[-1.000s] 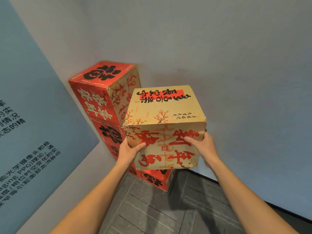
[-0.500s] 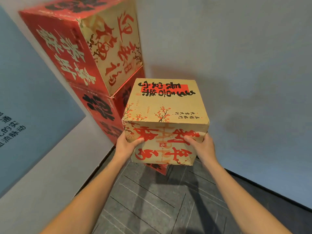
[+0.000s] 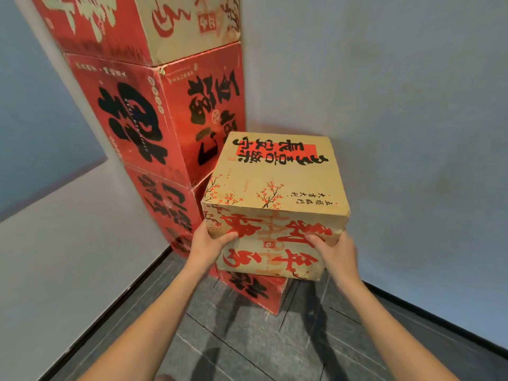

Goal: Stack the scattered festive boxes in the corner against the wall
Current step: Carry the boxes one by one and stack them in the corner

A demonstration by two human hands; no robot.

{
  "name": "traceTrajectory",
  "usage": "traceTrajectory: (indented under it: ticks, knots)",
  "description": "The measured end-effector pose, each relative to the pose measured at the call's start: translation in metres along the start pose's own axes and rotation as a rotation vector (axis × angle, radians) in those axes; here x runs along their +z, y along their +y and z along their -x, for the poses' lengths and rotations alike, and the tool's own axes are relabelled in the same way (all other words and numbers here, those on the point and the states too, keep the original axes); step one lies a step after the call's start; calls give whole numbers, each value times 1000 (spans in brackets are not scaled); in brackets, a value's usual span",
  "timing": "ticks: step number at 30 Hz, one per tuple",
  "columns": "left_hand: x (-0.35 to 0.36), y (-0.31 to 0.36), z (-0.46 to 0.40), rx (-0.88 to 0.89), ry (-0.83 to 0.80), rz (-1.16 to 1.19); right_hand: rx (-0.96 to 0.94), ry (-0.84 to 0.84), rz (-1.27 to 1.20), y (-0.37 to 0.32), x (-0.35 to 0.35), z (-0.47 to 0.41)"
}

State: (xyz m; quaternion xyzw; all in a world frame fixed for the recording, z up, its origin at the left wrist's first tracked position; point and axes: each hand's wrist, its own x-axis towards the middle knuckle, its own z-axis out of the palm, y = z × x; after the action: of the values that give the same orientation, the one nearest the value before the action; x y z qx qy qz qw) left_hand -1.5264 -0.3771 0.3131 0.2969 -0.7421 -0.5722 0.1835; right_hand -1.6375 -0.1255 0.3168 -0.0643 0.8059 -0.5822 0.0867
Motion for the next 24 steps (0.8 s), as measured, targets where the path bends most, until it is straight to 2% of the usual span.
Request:
traceTrajectory:
  ticks: [7,13,24]
  knots:
    - [-1,-68,-24,36,28,59,-145,44,55,52,33,-3]
    - [-3,-79,-30,84,9,43,-169,103,58,62,46,3]
    - [3,-87,-41,93,-57,35,-141,101,87,72,45,-8]
